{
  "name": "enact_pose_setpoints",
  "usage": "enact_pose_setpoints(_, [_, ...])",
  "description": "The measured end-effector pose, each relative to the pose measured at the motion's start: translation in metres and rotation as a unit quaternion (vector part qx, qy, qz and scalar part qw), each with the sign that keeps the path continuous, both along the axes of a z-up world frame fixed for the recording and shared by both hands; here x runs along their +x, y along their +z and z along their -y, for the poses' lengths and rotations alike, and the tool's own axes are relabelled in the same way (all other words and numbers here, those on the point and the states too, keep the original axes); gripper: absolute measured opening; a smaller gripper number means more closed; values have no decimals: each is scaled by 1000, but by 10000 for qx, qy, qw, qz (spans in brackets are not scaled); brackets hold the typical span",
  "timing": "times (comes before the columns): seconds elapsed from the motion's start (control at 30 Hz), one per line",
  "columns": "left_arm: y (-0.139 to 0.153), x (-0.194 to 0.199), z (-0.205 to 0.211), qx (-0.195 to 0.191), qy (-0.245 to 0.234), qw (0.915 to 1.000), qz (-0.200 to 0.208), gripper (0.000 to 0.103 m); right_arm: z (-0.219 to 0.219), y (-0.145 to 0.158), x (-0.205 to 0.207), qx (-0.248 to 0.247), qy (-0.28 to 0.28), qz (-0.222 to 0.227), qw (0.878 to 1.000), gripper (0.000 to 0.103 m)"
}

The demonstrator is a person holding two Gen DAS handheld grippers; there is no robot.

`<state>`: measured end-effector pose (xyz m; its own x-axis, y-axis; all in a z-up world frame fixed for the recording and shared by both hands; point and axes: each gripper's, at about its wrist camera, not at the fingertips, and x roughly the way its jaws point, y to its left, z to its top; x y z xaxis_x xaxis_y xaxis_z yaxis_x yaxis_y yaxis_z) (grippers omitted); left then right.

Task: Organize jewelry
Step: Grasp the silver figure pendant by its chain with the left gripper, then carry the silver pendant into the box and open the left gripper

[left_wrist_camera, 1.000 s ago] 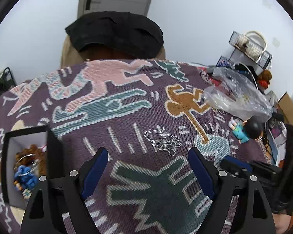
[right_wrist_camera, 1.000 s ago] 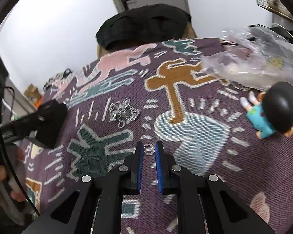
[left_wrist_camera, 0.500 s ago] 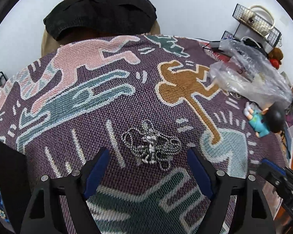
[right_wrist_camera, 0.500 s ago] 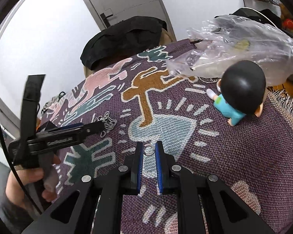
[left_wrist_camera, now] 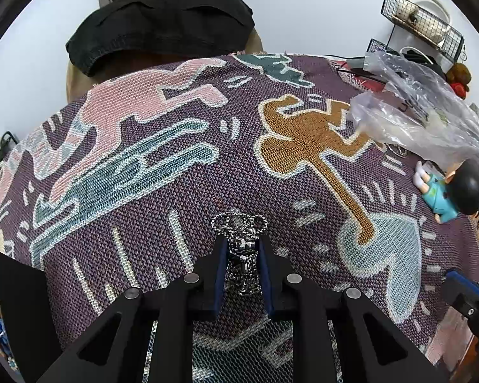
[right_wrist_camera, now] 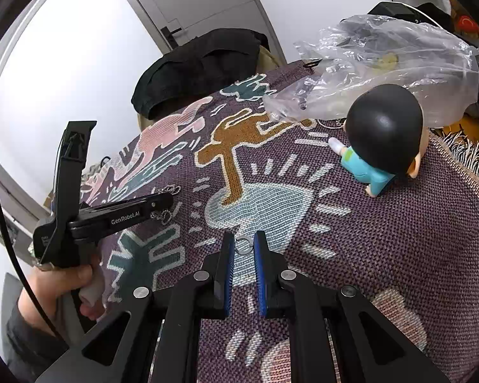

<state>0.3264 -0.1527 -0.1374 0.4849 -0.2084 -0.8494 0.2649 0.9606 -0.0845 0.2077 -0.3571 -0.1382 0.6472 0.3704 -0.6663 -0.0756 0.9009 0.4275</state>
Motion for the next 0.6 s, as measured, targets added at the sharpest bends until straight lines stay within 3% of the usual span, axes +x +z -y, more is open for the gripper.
enact_pose_setpoints(0.33, [38, -13, -26, -265, 146, 9991, 290, 20, -10, 13, -2, 77, 81, 137, 9998, 13])
enact_pose_setpoints(0.6, [88, -29, -66, -370, 383, 9959, 725, 20, -34, 33, -3, 84, 313, 329, 9989, 13])
